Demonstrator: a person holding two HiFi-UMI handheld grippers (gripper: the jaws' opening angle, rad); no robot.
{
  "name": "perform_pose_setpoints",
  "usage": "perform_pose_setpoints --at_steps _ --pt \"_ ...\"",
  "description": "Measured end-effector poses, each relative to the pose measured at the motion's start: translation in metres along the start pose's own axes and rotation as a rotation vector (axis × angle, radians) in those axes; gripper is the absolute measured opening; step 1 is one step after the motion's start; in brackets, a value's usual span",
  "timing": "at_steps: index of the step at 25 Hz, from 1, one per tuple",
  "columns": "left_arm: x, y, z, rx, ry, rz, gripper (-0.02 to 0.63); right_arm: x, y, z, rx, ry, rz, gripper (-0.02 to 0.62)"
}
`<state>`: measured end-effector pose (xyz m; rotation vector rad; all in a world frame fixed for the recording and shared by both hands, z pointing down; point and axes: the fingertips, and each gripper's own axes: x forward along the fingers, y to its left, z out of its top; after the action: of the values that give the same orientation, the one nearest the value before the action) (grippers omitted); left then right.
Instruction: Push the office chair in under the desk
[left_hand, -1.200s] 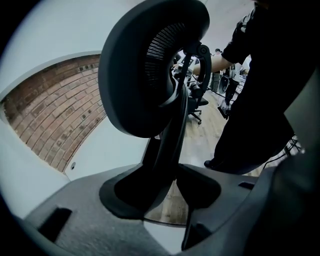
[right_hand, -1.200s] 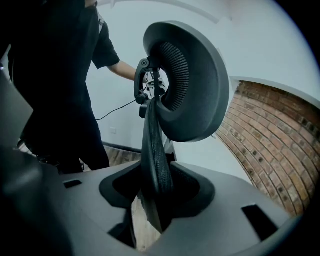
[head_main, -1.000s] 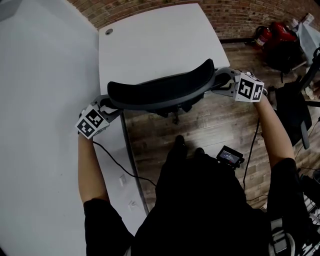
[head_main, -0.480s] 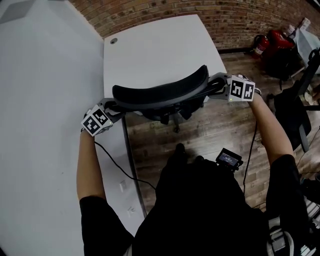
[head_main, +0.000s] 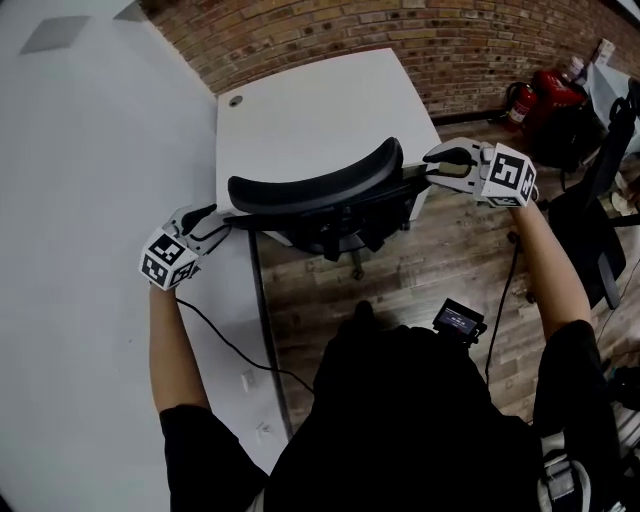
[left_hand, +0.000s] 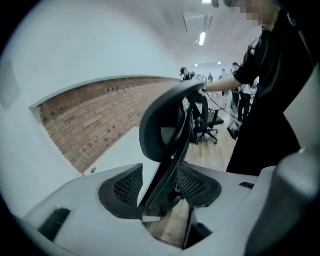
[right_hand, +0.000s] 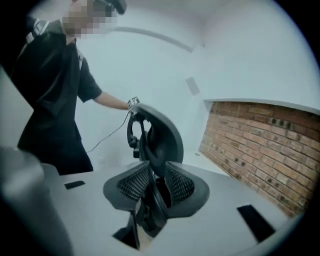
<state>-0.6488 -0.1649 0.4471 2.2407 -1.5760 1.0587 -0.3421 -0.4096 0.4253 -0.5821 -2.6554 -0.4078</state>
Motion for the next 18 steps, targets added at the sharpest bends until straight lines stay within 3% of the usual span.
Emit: perform_pose_setpoints --at_steps 7,11,14,18 --pt "-0.052 -0.036 0.084 -0.189 -0.422 0.196 0.216 -0.056 0.013 0.073 0.163 -0.393 -0.192 0.081" --pt "-0.075 -0.068 0.126 -0.256 -0.613 0.315 0.183 -0.079 0.029 0.104 0.2 -0.523 -0.27 0.063" --pt "-0.083 -0.098 0.15 -0.235 -0.702 0.401 0.084 -0.09 0.055 0.123 0.196 -0.597 -0.265 0.018" --pt "-0.077 -0.143 0.169 -0.228 -0.762 0.421 0.015 -0.1 0.097 0.135 0.169 -0.688 -0.218 0.006"
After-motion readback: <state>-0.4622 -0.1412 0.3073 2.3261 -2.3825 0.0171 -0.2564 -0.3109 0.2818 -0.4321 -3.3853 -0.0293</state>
